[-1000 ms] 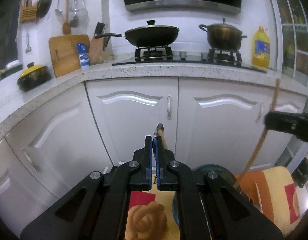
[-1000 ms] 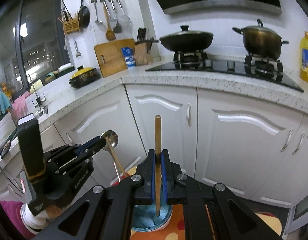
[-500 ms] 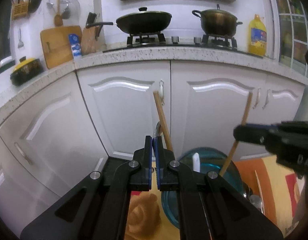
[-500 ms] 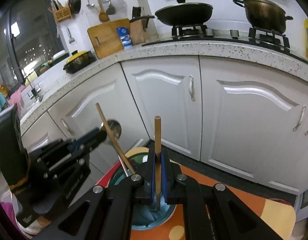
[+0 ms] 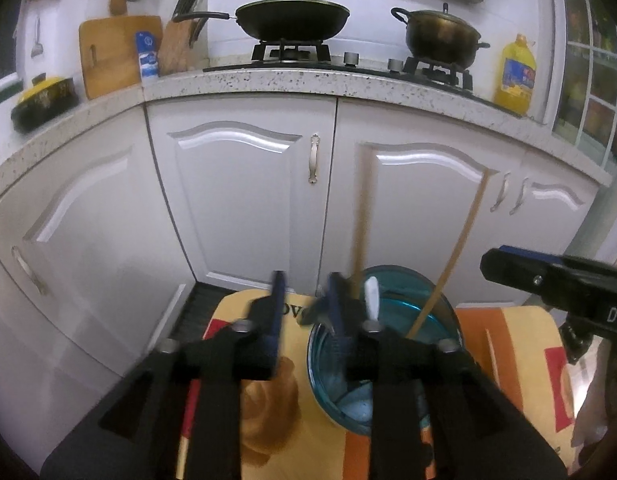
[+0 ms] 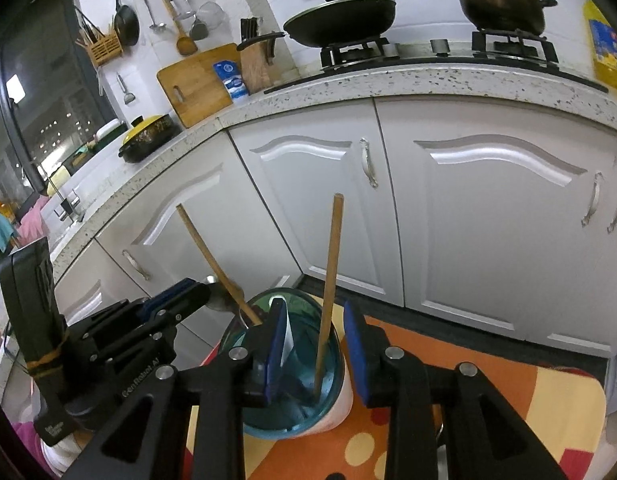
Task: Organize utensils
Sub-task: 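Open both grippers to release the utensils into the cup and withdraw, then move both grippers back down to the remaining utensils on the mat, then grasp a metal spoon with the left gripper while the right gripper grasps the metal fork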
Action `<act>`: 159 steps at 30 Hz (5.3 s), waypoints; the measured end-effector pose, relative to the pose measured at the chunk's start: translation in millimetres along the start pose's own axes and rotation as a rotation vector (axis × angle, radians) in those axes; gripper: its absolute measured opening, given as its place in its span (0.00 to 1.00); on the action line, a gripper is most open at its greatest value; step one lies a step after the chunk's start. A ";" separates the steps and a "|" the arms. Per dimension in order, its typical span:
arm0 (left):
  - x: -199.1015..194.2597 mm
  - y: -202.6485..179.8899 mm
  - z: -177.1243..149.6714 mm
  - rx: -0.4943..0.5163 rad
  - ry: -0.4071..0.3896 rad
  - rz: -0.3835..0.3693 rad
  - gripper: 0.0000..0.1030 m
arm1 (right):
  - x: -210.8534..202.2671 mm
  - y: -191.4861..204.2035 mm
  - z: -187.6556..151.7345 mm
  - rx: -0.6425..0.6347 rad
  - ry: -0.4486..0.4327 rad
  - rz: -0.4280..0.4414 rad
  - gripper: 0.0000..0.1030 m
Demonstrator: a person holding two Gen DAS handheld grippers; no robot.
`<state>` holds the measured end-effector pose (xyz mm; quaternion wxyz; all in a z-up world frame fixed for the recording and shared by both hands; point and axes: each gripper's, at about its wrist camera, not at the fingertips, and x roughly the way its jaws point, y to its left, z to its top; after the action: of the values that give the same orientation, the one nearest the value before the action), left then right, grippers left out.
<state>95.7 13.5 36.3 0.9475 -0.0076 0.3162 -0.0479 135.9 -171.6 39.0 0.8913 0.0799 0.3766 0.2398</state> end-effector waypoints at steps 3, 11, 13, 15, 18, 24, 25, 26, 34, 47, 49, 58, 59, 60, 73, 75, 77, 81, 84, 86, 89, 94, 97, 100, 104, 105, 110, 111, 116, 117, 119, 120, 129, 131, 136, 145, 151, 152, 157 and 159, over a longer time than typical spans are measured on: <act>-7.7 2.1 -2.0 -0.010 -0.003 -0.006 0.34 | -5.0 0.4 -5.1 0.005 0.002 -0.002 0.27; -22.8 1.6 -9.9 -0.023 0.009 -0.012 0.35 | -21.8 5.5 -19.7 0.005 0.000 -0.012 0.27; -27.7 0.0 -11.3 -0.023 0.007 -0.013 0.35 | -26.7 6.8 -23.0 0.009 -0.003 -0.011 0.27; -33.7 -2.0 -12.8 -0.025 0.006 -0.018 0.38 | -31.9 9.1 -27.2 0.009 -0.001 -0.011 0.27; -41.8 -5.1 -15.6 -0.030 0.002 -0.026 0.40 | -38.5 13.3 -33.3 0.003 0.001 -0.013 0.27; -56.0 -16.4 -23.7 -0.021 0.009 -0.048 0.43 | -56.1 22.2 -47.4 -0.010 -0.013 -0.033 0.28; -58.1 -18.2 -25.2 -0.021 0.010 -0.054 0.44 | -59.2 22.8 -50.5 -0.008 -0.015 -0.034 0.29; -61.1 -20.6 -27.3 -0.020 0.012 -0.061 0.44 | -62.2 22.8 -53.6 -0.005 -0.017 -0.036 0.29; -79.1 -40.4 -37.9 -0.005 0.020 -0.112 0.49 | -84.9 15.9 -79.0 0.027 -0.016 -0.069 0.30; -85.5 -67.2 -57.4 0.034 0.065 -0.150 0.55 | -104.9 -1.8 -108.8 0.067 0.001 -0.101 0.31; -84.2 -68.7 -59.4 0.033 0.076 -0.154 0.55 | -105.5 -3.4 -112.5 0.065 0.007 -0.108 0.32; -69.7 -64.4 -80.6 -0.007 0.163 -0.196 0.58 | -94.0 -30.3 -141.9 0.088 0.073 -0.155 0.34; -65.9 -63.5 -85.0 -0.016 0.182 -0.206 0.58 | -90.3 -36.4 -146.8 0.092 0.086 -0.169 0.34; -63.1 -63.1 -88.8 -0.028 0.213 -0.221 0.58 | -85.5 -42.8 -152.3 0.097 0.101 -0.185 0.34; -22.0 -69.3 -135.6 -0.064 0.397 -0.271 0.58 | -20.2 -79.9 -167.2 0.139 0.206 -0.168 0.24; -18.4 -68.3 -137.9 -0.068 0.409 -0.273 0.58 | -6.3 -80.7 -166.5 0.130 0.239 -0.167 0.24; -14.3 -66.5 -139.3 -0.071 0.422 -0.272 0.58 | 6.4 -81.8 -167.4 0.123 0.275 -0.169 0.24; -6.6 -63.7 -141.9 -0.077 0.446 -0.269 0.58 | 20.6 -83.1 -170.2 0.120 0.296 -0.170 0.24; -2.8 -65.2 -142.8 -0.082 0.455 -0.269 0.58 | 22.7 -83.8 -167.7 0.125 0.294 -0.174 0.20; -1.5 -67.2 -143.0 -0.082 0.459 -0.274 0.58 | 21.8 -84.5 -168.3 0.120 0.293 -0.185 0.10; -0.1 -71.1 -143.2 -0.073 0.465 -0.278 0.58 | 15.0 -89.0 -172.4 0.144 0.280 -0.174 0.08; 2.8 -76.8 -144.6 -0.057 0.469 -0.278 0.58 | -11.1 -96.7 -188.4 0.238 0.246 -0.130 0.08; 5.7 -80.0 -143.7 -0.062 0.474 -0.284 0.58 | -23.8 -95.4 -201.6 0.265 0.260 -0.096 0.08; 8.8 -86.7 -143.1 -0.054 0.474 -0.289 0.58 | -30.9 -89.2 -213.5 0.270 0.287 -0.071 0.08; 11.6 -95.3 -142.9 -0.033 0.472 -0.291 0.58 | -35.7 -78.5 -229.7 0.271 0.358 -0.022 0.08; 12.1 -96.2 -143.4 -0.027 0.471 -0.289 0.58 | -35.7 -76.6 -232.6 0.269 0.379 -0.008 0.08; 17.7 -94.4 -146.8 -0.037 0.484 -0.274 0.58 | -37.9 -69.8 -213.4 0.206 0.322 -0.065 0.09; 18.2 -93.7 -147.3 -0.037 0.485 -0.271 0.58 | -36.3 -70.2 -205.3 0.213 0.303 -0.059 0.09; 17.7 -92.0 -148.2 -0.031 0.486 -0.263 0.58 | -13.8 -72.5 -178.0 0.152 0.281 -0.139 0.10; 18.3 -91.4 -148.5 -0.032 0.488 -0.261 0.58 | -5.5 -73.8 -174.3 0.144 0.292 -0.142 0.10; 19.9 -90.9 -148.7 -0.036 0.492 -0.260 0.58 | 7.7 -79.7 -170.6 0.141 0.311 -0.162 0.10; 20.8 -91.5 -148.5 -0.037 0.493 -0.259 0.58 | 12.8 -85.2 -169.4 0.147 0.315 -0.167 0.10; 31.8 -111.0 -140.9 -0.023 0.484 -0.306 0.58 | -13.7 -106.3 -173.9 0.201 0.237 -0.118 0.03; 36.9 -121.7 -138.5 -0.016 0.481 -0.329 0.57 | -27.7 -113.9 -176.1 0.233 0.213 -0.111 0.03; 55.3 -143.0 -139.1 0.022 0.518 -0.328 0.38 | -48.8 -124.1 -178.5 0.279 0.174 -0.101 0.03; 66.7 -138.2 -146.1 0.059 0.553 -0.289 0.02 | -49.3 -125.6 -182.5 0.297 0.163 -0.080 0.03; 55.7 -120.6 -148.6 0.025 0.560 -0.327 0.02 | -46.1 -122.7 -181.6 0.290 0.167 -0.072 0.03; 54.7 -120.6 -147.6 0.013 0.561 -0.343 0.02 | -45.9 -123.4 -181.3 0.291 0.169 -0.072 0.03; 51.3 -133.0 -142.9 0.007 0.555 -0.392 0.08 | -44.6 -123.6 -182.2 0.294 0.180 -0.079 0.03; 53.6 -143.0 -146.5 0.055 0.567 -0.367 0.08 | -45.3 -123.3 -182.4 0.290 0.183 -0.081 0.03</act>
<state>38.2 -131.7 -106.5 0.7974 -0.0254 0.5589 -0.2262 24.5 -308.2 -100.6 0.8414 0.1701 0.4897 0.1530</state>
